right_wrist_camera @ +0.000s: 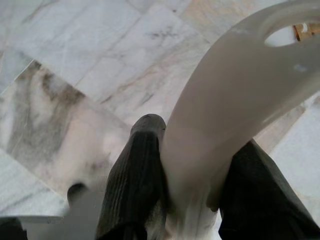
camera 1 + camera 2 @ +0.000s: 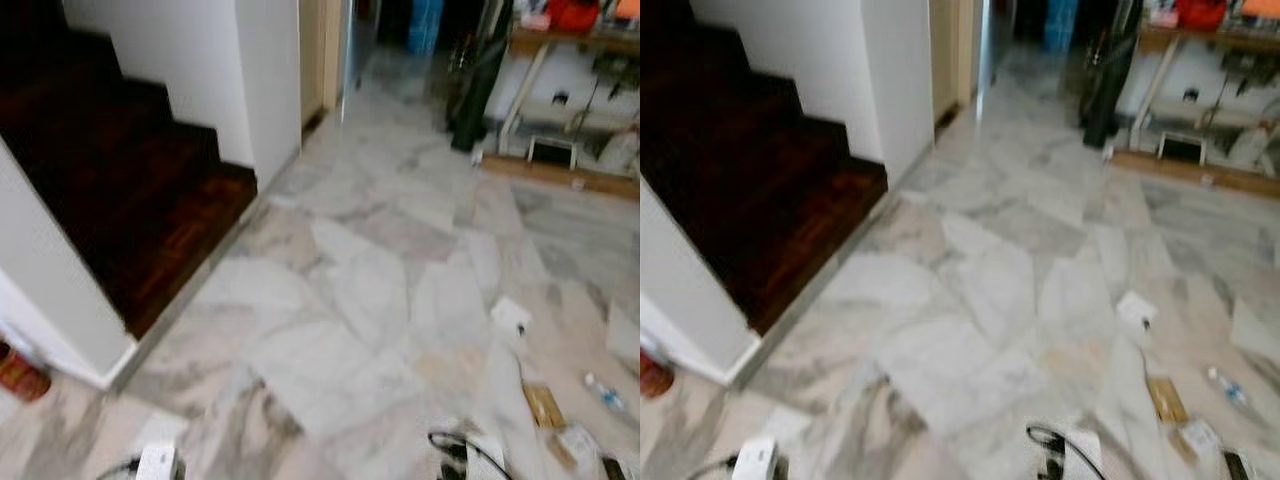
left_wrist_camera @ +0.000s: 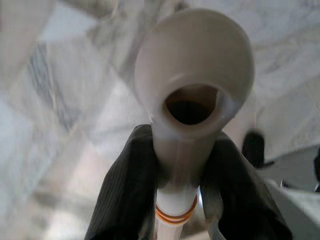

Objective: Sweep floor

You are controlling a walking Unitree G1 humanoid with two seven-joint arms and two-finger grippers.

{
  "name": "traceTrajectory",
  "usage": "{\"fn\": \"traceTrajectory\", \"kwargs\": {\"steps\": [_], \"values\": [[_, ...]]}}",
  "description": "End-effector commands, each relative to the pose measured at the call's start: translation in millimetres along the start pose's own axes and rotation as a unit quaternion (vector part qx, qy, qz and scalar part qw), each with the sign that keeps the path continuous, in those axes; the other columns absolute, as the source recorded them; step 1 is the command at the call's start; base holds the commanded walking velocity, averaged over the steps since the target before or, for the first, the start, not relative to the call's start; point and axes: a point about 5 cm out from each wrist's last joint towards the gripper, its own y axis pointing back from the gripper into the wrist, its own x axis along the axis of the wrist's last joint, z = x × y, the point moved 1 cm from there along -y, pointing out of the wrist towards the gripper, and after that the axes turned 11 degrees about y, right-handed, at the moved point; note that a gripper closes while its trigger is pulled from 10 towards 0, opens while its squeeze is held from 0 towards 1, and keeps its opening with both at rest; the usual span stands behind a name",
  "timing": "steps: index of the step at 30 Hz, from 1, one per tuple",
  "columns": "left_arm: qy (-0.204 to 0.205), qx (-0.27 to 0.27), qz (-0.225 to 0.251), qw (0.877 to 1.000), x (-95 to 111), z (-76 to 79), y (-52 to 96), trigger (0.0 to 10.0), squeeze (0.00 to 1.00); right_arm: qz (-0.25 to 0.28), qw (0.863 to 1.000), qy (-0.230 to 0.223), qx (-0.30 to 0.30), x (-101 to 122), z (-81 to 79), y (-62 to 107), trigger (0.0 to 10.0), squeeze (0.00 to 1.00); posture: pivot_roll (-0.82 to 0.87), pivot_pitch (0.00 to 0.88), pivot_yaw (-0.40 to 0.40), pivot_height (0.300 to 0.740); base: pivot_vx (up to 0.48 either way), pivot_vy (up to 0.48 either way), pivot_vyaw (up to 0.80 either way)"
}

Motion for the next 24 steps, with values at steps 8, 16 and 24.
{"fn": "traceTrajectory", "kwargs": {"steps": [8,16,24], "values": [[-0.006,-0.010,0.000,1.000,0.9,4.6,-1.1,10.0,0.00,-0.015,1.000,-0.008,-0.005,-6.0,0.6,1.1,10.0,0.00,-0.13,0.004,0.012,0.740,0.463,0.000,0.00],[-0.007,-0.011,-0.001,1.000,0.3,4.8,-1.0,10.0,0.00,-0.017,1.000,-0.005,-0.006,-6.6,5.2,1.6,10.0,0.00,-0.13,0.001,0.011,0.740,0.480,0.000,0.00],[-0.007,-0.012,-0.001,1.000,0.0,4.9,-1.0,10.0,0.00,-0.018,1.000,-0.004,-0.007,-4.2,7.1,0.7,10.0,0.00,-0.13,0.000,0.012,0.740,0.480,0.000,0.00]]}}
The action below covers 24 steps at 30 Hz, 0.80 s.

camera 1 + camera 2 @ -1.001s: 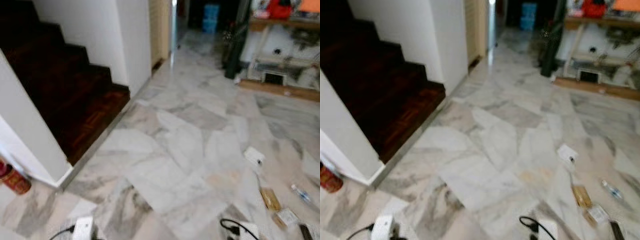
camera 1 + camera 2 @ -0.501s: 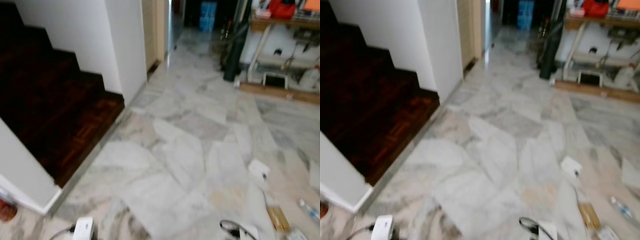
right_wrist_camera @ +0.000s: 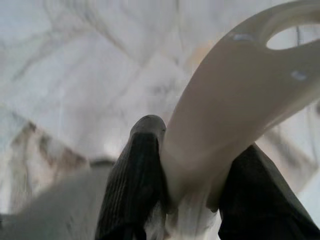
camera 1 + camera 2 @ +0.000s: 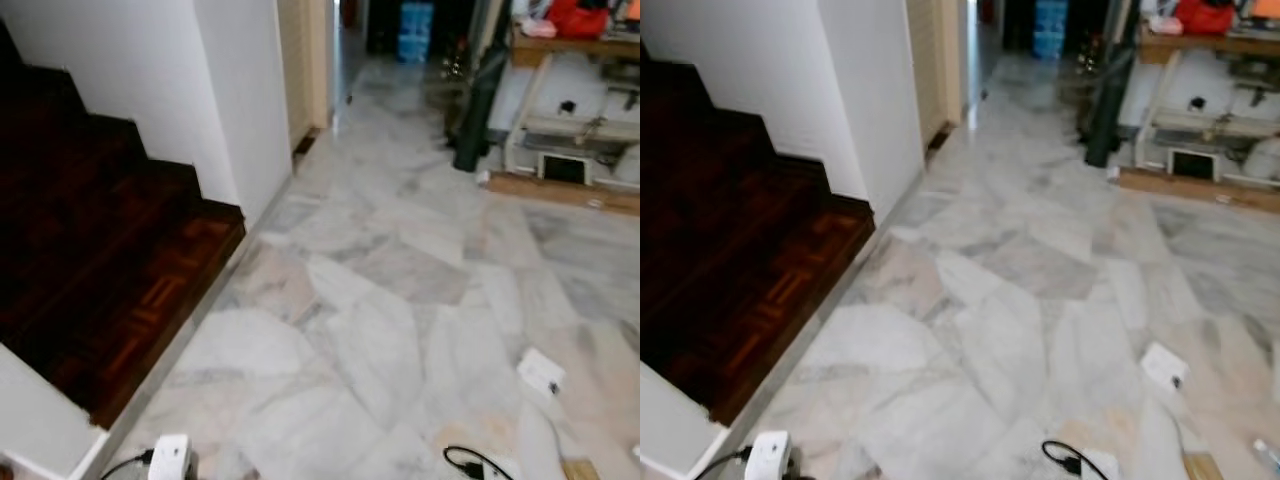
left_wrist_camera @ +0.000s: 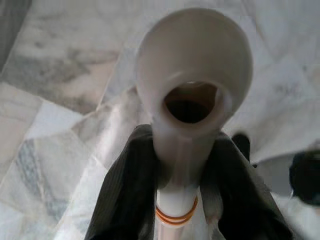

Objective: Sweep floor

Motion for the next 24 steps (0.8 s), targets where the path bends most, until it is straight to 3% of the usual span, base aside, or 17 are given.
{"fn": "traceTrajectory", "kwargs": {"steps": [1,16,24], "values": [[-0.005,0.013,0.003,1.000,2.8,-10.7,2.9,10.0,0.00,0.010,1.000,-0.001,0.009,7.7,-8.7,-2.4,10.0,0.00,-0.13,0.000,0.011,0.740,0.480,0.000,0.00],[-0.010,0.010,0.003,1.000,2.5,-10.4,3.0,10.0,0.00,0.010,1.000,0.000,0.013,11.9,-17.5,-4.1,10.0,0.00,-0.13,0.000,0.016,0.740,0.480,0.000,0.00],[-0.010,0.011,0.004,1.000,3.1,-11.2,3.2,10.0,0.00,0.010,1.000,-0.004,0.013,3.2,-15.0,-1.2,10.0,0.00,-0.13,0.000,0.018,0.740,0.480,0.000,0.00]]}}
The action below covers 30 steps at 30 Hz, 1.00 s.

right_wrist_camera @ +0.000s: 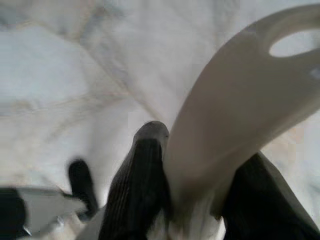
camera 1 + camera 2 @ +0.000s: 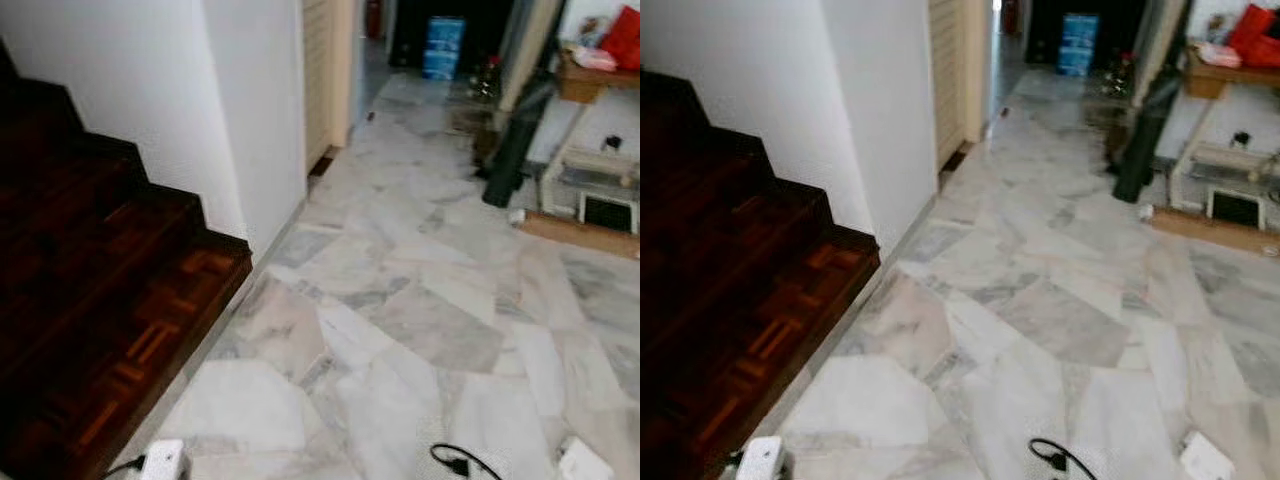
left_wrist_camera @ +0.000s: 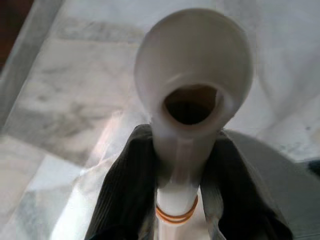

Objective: Sweep floor

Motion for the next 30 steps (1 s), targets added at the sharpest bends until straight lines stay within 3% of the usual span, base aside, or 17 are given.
{"fn": "traceTrajectory", "kwargs": {"steps": [1,20,30], "values": [[-0.009,-0.008,0.016,1.000,11,6.5,-2.5,10.0,0.00,0.001,1.000,-0.013,-0.011,-3,8.1,1.6,10.0,0.00,-0.13,0.000,0.018,0.740,0.480,0.000,0.00],[-0.006,-0.008,0.015,1.000,11,6.7,-2.6,10.0,0.00,0.001,1.000,-0.021,-0.016,-2,18.0,2.3,10.0,0.00,-0.13,0.000,0.014,0.740,0.480,0.000,0.00],[-0.005,-0.008,0.015,1.000,10,6.7,-2.5,10.0,0.00,-0.010,1.000,-0.017,-0.012,-1,15.3,0.8,10.0,0.00,-0.13,0.002,0.014,0.740,0.480,0.000,-0.69]]}}
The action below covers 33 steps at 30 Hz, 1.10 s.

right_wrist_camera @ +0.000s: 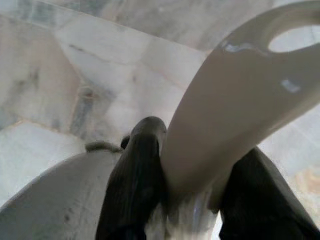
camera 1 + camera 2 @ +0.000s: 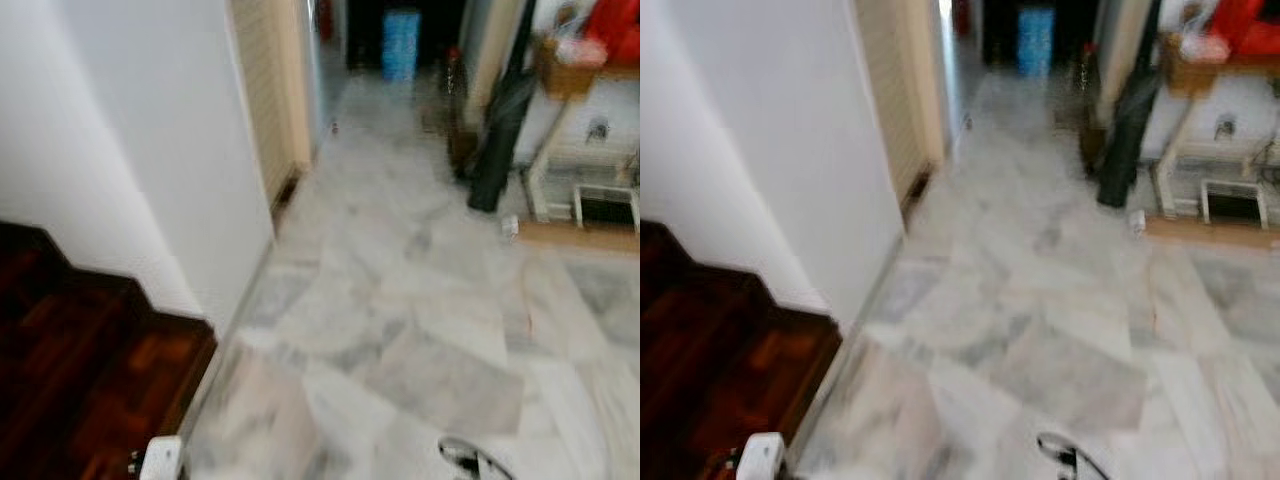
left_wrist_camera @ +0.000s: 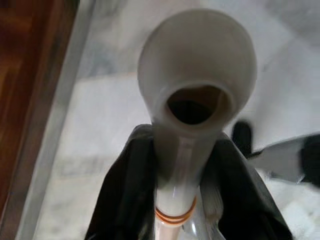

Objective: Sweep floor

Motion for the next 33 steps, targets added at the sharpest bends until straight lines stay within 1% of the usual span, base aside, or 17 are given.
{"fn": "traceTrajectory", "kwargs": {"steps": [1,4,6,8,12,16,20,21,23,24,25,26,29,31,33], "values": [[0.007,0.008,0.000,1.000,-1,-6.1,1.9,10.0,0.00,0.014,1.000,-0.001,0.002,10,-2.7,-2.4,10.0,0.00,-0.13,0.002,0.014,0.740,0.480,0.000,0.00],[0.005,0.008,0.000,1.000,-1,-6.5,2.0,10.0,0.00,0.013,1.000,0.000,0.003,12,-5.3,-3.2,10.0,0.00,-0.13,0.004,0.015,0.740,0.390,0.000,0.00],[0.007,0.007,0.000,1.000,-1,-6.5,2.1,10.0,0.00,0.013,1.000,0.000,0.005,14,-8.7,-3.9,10.0,0.00,-0.13,0.004,0.017,0.740,0.000,0.000,0.00],[0.006,0.006,0.000,1.000,-1,-6.3,2.0,10.0,0.00,0.012,1.000,0.000,0.007,15,-13.2,-4.6,10.0,0.00,-0.13,0.003,0.016,0.740,0.000,0.000,-0.80],[0.006,0.006,0.000,1.000,-1,-6.3,2.0,10.0,0.00,0.012,1.000,0.000,0.008,16,-16.3,-5.0,10.0,0.00,-0.13,0.004,0.019,0.740,0.000,0.000,-0.80],[0.007,0.005,0.001,1.000,-1,-6.3,2.1,10.0,0.00,0.012,1.000,0.000,0.008,16,-18.0,-5.0,10.0,0.00,-0.13,0.003,0.019,0.740,0.000,0.000,0.00],[0.008,0.004,0.002,1.000,0,-6.3,2.1,10.0,0.00,0.010,1.000,0.000,0.003,6,-4.8,-1.7,10.0,0.00,-0.13,0.000,0.019,0.740,0.000,0.000,0.00],[0.008,0.004,0.002,1.000,0,-6.3,2.1,10.0,0.00,0.010,1.000,0.000,0.002,6,-3.9,-1.5,10.0,0.00,-0.13,0.000,0.019,0.740,0.000,0.000,0.00],[0.009,0.004,0.003,1.000,0,-6.1,2.1,10.0,0.00,0.009,1.000,-0.001,-0.001,3,3.6,0.1,10.0,0.00,-0.13,0.000,0.019,0.740,0.000,0.000,0.00],[0.008,0.004,0.003,1.000,0,-6.0,2.0,10.0,0.00,0.008,1.000,-0.002,-0.004,0,11.0,1.8,10.0,0.00,-0.13,0.000,0.019,0.740,0.000,0.000,0.00],[0.008,0.004,0.003,1.000,0,-6.0,2.0,10.0,0.00,0.008,1.000,-0.002,-0.005,-1,12.9,2.2,10.0,0.00,-0.13,0.000,0.019,0.740,0.000,0.000,0.00],[0.007,0.004,0.003,1.000,0,-6.0,2.0,10.0,0.00,0.006,1.000,-0.003,-0.007,-3,18.0,3.5,10.0,0.00,-0.13,0.000,0.019,0.740,0.000,0.000,-0.80],[0.005,0.003,0.001,1.000,0,-6.0,2.0,10.0,0.00,0.004,1.000,-0.003,-0.010,-6,22.8,5.0,10.0,0.00,-0.13,0.000,0.019,0.740,0.000,0.000,-0.80],[0.005,0.003,0.001,1.000,0,-6.0,2.0,10.0,0.00,0.002,1.000,-0.003,-0.011,-7,23.0,5.2,10.0,0.00,-0.13,0.000,0.019,0.740,0.000,0.000,-0.80],[0.008,0.004,0.000,1.000,-1,-6.3,2.1,10.0,0.00,-0.001,1.000,-0.004,-0.009,-8,19.1,4.6,10.0,0.00,-0.13,0.000,0.020,0.740,0.000,0.000,-0.80]]}}
